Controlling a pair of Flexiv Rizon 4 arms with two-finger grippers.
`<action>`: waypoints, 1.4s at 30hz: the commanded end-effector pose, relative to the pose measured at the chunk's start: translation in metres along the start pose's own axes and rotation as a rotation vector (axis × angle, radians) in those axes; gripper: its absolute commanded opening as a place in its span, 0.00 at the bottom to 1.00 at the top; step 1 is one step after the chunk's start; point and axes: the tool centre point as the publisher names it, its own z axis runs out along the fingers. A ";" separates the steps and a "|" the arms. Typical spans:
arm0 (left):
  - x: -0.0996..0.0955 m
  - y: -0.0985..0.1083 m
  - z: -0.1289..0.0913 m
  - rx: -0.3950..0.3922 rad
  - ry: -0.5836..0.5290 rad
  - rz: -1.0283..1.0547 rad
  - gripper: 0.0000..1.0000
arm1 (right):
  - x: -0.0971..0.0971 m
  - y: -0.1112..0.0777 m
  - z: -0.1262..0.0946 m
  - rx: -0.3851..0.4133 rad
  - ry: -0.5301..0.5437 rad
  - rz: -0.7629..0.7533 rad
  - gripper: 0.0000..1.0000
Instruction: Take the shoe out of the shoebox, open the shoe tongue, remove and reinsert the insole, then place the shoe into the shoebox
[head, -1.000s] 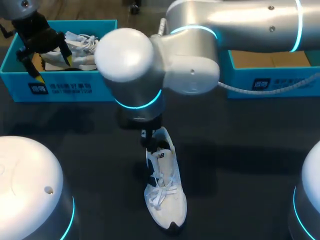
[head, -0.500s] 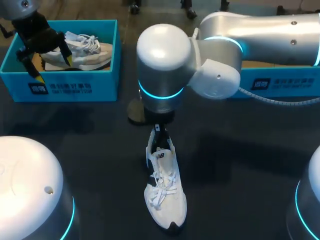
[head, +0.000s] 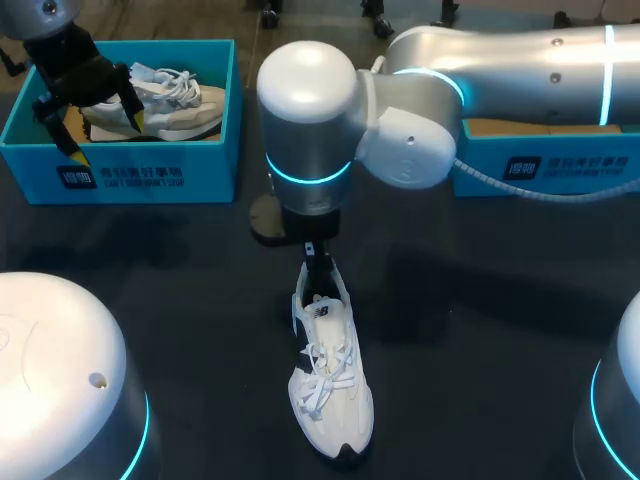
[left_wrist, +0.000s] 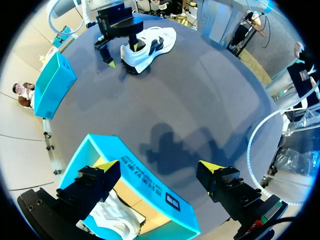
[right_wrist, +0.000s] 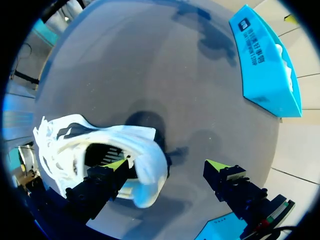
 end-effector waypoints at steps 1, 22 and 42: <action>0.000 0.000 0.000 -0.001 0.003 0.000 1.00 | -0.003 -0.001 0.018 -0.011 0.009 -0.008 1.00; 0.000 0.000 0.000 -0.001 0.003 0.000 1.00 | 0.004 -0.003 0.033 -0.014 0.059 0.000 0.45; 0.000 0.000 0.000 -0.001 0.003 0.000 1.00 | 0.013 -0.007 -0.001 0.056 0.027 0.021 0.00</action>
